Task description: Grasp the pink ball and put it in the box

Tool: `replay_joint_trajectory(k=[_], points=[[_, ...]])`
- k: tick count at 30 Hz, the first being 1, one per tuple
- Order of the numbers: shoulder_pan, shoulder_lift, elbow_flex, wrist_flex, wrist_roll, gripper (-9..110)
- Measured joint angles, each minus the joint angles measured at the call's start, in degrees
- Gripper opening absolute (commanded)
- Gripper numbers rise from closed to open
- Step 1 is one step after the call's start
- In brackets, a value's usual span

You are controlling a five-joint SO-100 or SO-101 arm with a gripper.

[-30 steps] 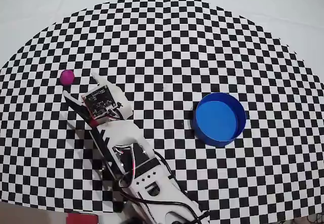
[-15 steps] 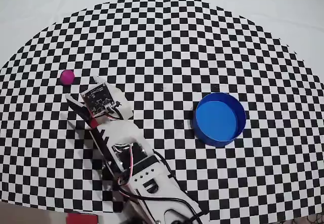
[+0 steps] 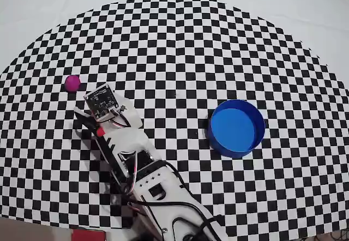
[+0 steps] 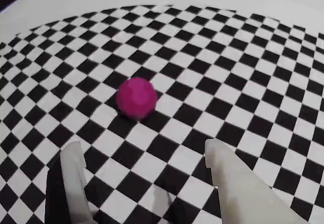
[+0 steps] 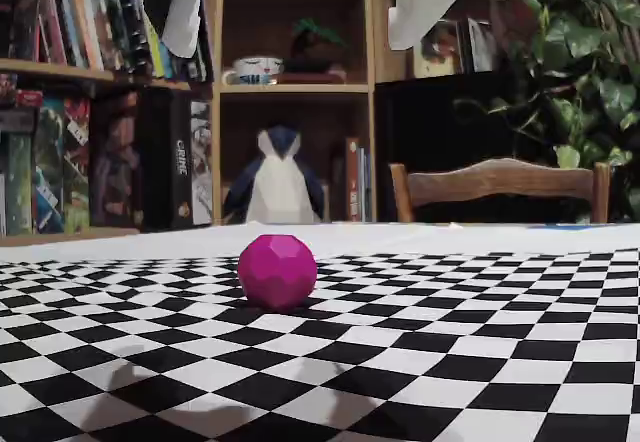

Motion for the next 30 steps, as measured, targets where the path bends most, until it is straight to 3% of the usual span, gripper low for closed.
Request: replay_joint_trajectory(k=[30], points=[[0.0,-23.91,-13.62,-4.13,0.0,27]])
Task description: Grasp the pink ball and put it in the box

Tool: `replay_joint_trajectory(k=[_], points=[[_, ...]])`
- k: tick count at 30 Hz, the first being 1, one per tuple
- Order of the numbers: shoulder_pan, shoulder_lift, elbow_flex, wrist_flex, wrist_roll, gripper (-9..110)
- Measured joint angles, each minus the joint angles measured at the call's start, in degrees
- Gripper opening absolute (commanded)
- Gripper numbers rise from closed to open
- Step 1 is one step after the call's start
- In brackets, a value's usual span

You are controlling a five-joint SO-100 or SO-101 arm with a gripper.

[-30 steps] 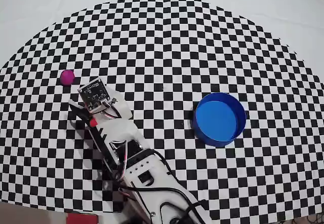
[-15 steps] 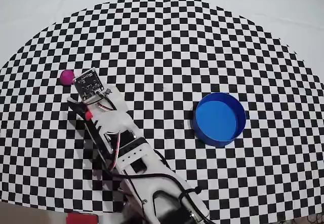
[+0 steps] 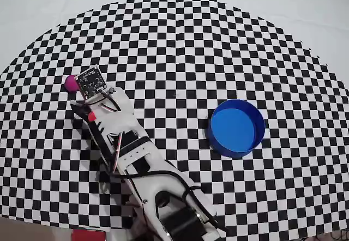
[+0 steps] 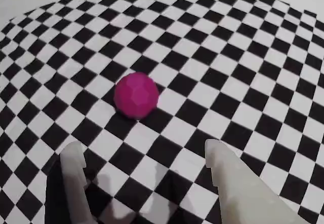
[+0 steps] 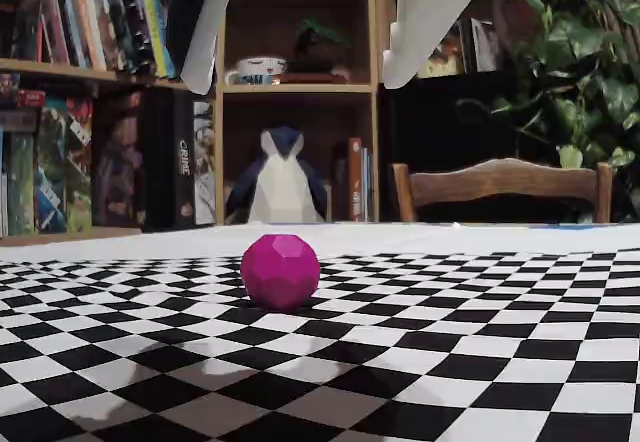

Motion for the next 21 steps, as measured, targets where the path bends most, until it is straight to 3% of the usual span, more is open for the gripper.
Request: replay_joint_trajectory(k=[21], points=[[0.7,-17.49,-11.34,-2.2,0.0,27]])
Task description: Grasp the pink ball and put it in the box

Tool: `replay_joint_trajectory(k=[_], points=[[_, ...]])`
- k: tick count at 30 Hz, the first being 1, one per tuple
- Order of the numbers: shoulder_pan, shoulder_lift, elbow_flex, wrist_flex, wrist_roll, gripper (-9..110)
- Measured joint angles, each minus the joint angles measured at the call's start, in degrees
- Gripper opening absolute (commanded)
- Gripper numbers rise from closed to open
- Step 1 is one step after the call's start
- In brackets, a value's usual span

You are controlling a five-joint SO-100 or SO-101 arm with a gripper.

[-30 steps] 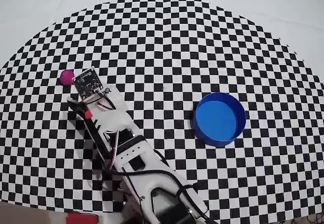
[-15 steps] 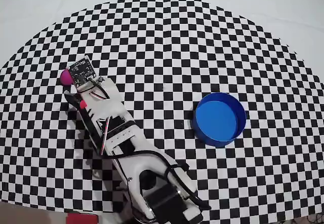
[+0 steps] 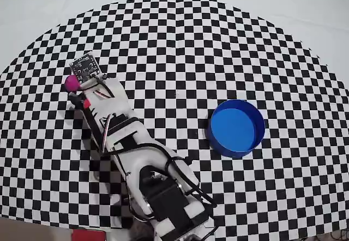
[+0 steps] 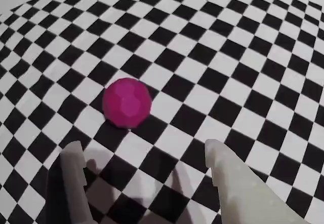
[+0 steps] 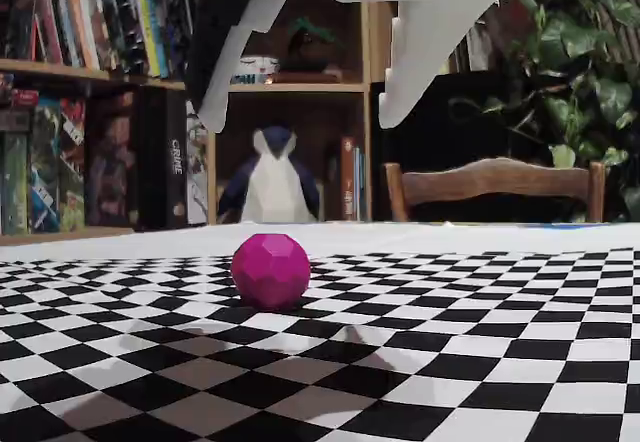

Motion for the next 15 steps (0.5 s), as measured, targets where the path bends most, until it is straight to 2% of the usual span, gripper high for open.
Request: replay_joint_trajectory(k=[15], points=[[0.0,-9.93,-6.77,0.0,0.0,27]])
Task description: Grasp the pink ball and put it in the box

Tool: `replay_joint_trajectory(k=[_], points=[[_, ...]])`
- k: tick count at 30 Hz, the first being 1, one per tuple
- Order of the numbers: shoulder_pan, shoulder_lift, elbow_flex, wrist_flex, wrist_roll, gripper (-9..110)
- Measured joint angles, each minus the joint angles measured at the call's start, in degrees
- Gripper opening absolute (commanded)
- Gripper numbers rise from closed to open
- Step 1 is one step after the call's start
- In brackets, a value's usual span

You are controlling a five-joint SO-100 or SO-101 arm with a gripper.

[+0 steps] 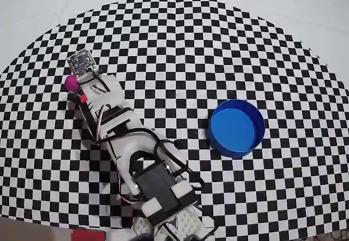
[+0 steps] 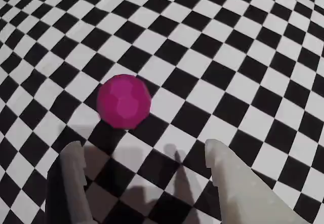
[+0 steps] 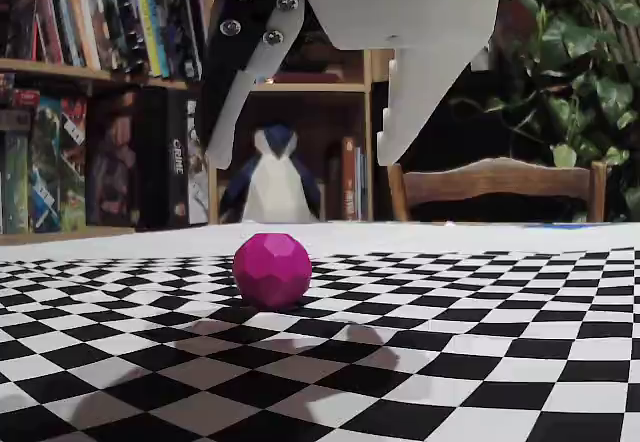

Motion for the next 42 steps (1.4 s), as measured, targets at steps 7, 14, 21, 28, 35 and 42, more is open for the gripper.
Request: replay_joint_trajectory(k=[7,14,21,28,35,42], points=[[-0.26,-3.34,-2.29,0.0,0.0,27],[-0.18,-6.86,-4.92,0.0,0.0,27],[-0.88,-8.44,-6.24,-0.35,0.0,27],[-1.76,-10.11,-7.56,-0.35,0.0,27],[-2.02,-12.74,-9.93,-0.44,0.0,27],[-1.85,-15.91,-12.74,-0.44,0.0,27]])
